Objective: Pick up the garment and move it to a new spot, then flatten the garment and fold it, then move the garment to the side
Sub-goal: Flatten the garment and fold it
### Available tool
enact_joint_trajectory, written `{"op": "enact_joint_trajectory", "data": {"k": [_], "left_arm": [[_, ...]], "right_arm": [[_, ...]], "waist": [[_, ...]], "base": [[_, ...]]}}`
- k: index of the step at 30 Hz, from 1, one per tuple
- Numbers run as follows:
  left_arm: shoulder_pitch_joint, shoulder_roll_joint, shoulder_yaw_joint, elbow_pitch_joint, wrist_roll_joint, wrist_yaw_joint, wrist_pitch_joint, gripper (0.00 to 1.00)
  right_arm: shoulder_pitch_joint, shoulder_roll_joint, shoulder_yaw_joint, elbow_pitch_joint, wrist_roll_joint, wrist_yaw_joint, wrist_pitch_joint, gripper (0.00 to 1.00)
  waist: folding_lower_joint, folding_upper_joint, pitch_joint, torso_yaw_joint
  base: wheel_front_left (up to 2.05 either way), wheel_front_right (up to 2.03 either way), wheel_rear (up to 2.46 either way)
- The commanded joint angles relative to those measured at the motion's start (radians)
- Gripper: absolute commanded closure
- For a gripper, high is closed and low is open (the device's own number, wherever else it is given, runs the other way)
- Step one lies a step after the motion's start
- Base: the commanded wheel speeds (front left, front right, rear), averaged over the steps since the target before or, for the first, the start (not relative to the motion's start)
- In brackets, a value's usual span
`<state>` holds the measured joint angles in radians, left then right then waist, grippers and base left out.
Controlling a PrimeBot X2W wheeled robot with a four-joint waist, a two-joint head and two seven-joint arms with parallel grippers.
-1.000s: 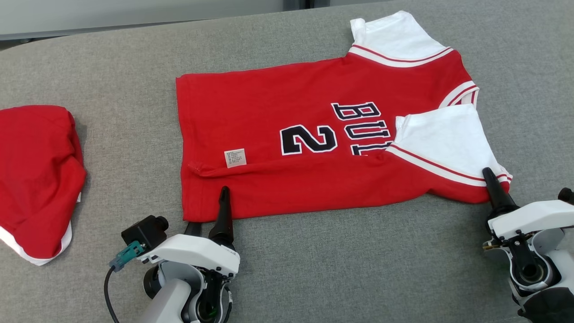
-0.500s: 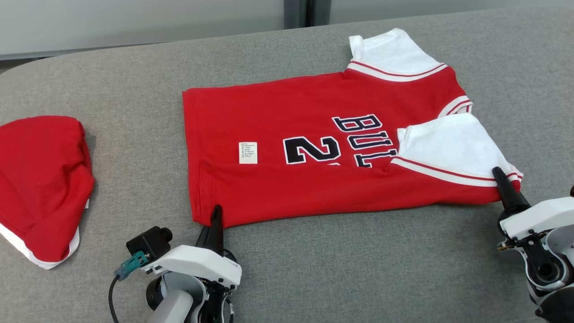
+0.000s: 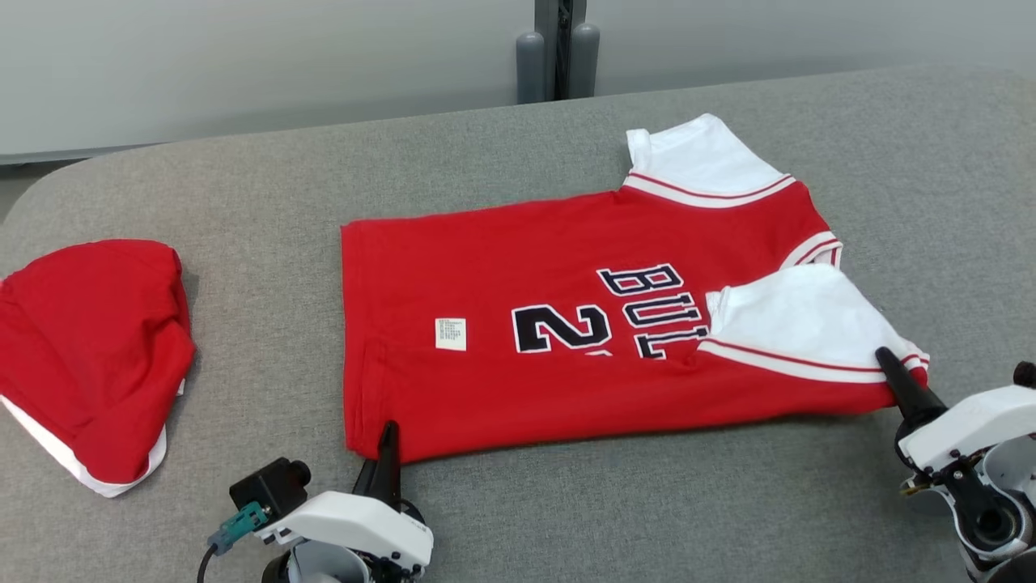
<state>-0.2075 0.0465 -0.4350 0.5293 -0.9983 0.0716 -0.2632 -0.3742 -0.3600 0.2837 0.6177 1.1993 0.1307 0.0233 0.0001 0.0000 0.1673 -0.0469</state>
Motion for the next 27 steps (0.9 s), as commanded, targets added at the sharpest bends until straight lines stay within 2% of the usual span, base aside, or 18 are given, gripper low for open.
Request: {"op": "enact_joint_trajectory", "data": {"k": [1,7,15,27], "left_arm": [[0.012,0.009,0.003,-0.002,0.004,-0.001,-0.001,1.00],[0.085,0.032,-0.010,-0.040,0.016,0.005,-0.001,1.00],[0.203,0.073,-0.015,-0.139,0.033,0.043,-0.001,1.00],[0.324,0.121,-0.026,-0.283,0.036,0.103,0.029,1.00]], "right_arm": [[0.015,-0.012,0.001,-0.006,0.006,0.000,0.003,1.00],[0.088,-0.017,0.012,-0.016,0.019,0.000,0.032,1.00],[0.209,-0.029,0.018,-0.086,0.013,0.000,0.080,1.00],[0.305,-0.013,-0.050,-0.168,-0.052,0.000,0.139,1.00]], "waist": [[-0.0001,0.0000,-0.012,0.001],[-0.0001,0.0000,-0.061,0.003],[-0.0001,0.0000,-0.117,-0.007],[-0.0001,0.0000,-0.126,-0.012]], "base": [[0.00,0.00,0.00],[0.00,0.00,0.00],[0.00,0.00,0.00],[0.00,0.00,0.00]]}}
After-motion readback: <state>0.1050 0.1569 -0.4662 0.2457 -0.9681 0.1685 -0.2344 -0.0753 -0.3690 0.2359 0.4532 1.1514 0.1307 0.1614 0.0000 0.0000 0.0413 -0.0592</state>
